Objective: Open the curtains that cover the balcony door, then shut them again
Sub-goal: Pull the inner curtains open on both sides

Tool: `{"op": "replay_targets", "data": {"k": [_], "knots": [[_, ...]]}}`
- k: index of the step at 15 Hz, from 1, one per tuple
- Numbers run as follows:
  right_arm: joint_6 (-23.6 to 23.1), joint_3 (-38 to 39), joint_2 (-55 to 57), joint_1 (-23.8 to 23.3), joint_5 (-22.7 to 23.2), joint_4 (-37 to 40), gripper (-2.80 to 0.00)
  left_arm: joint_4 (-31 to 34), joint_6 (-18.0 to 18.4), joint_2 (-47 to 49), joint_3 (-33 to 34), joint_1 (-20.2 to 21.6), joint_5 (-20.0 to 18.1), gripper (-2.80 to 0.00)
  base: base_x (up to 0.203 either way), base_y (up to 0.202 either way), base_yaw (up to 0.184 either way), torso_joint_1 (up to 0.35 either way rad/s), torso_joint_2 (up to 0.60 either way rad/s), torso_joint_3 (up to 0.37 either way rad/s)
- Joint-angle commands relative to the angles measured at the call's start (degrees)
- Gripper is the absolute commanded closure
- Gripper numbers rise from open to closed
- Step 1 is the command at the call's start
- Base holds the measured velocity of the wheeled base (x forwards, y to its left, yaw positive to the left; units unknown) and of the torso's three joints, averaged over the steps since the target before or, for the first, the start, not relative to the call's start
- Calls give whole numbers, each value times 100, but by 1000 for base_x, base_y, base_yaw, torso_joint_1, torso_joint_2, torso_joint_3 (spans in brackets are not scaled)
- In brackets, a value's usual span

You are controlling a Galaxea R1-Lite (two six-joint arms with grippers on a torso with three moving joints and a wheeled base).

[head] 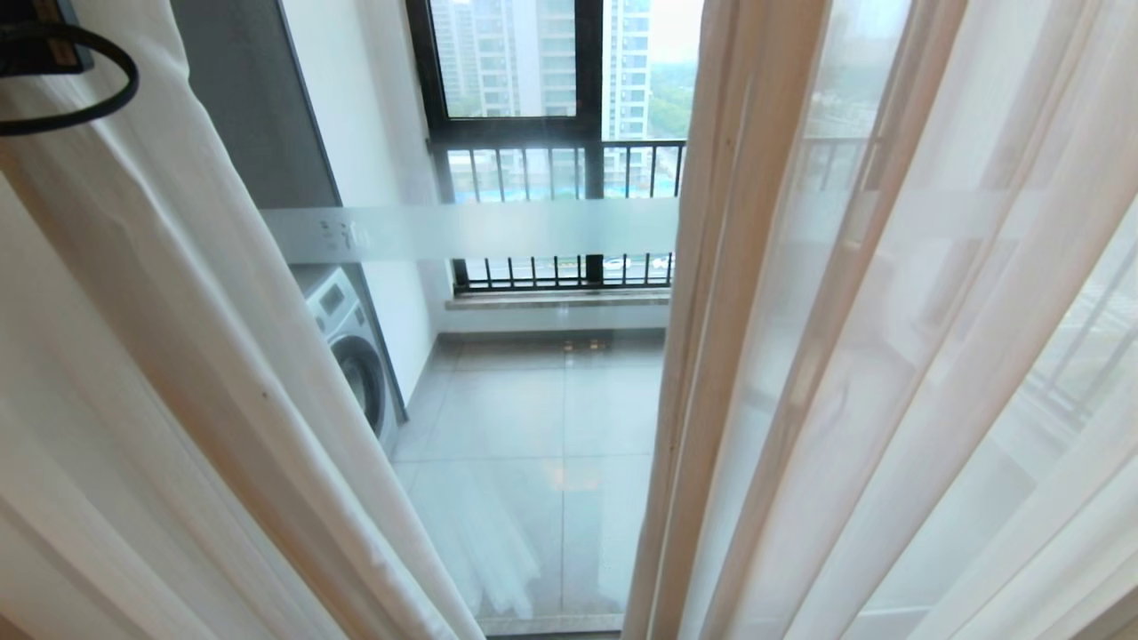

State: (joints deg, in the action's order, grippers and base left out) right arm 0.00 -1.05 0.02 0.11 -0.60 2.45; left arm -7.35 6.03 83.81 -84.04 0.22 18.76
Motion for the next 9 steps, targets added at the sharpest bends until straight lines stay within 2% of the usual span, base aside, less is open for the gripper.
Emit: {"op": "replay_targets", "data": {"k": [1, 9], "knots": [[0, -1, -2, 2, -2, 1, 0, -3, 3, 4, -1, 57, 12, 0, 0, 187, 2, -2, 2, 2], [0, -1, -2, 0, -2, 1, 0, -1, 3, -89, 4, 191, 38, 0, 0, 192, 1, 4, 3, 2]]}}
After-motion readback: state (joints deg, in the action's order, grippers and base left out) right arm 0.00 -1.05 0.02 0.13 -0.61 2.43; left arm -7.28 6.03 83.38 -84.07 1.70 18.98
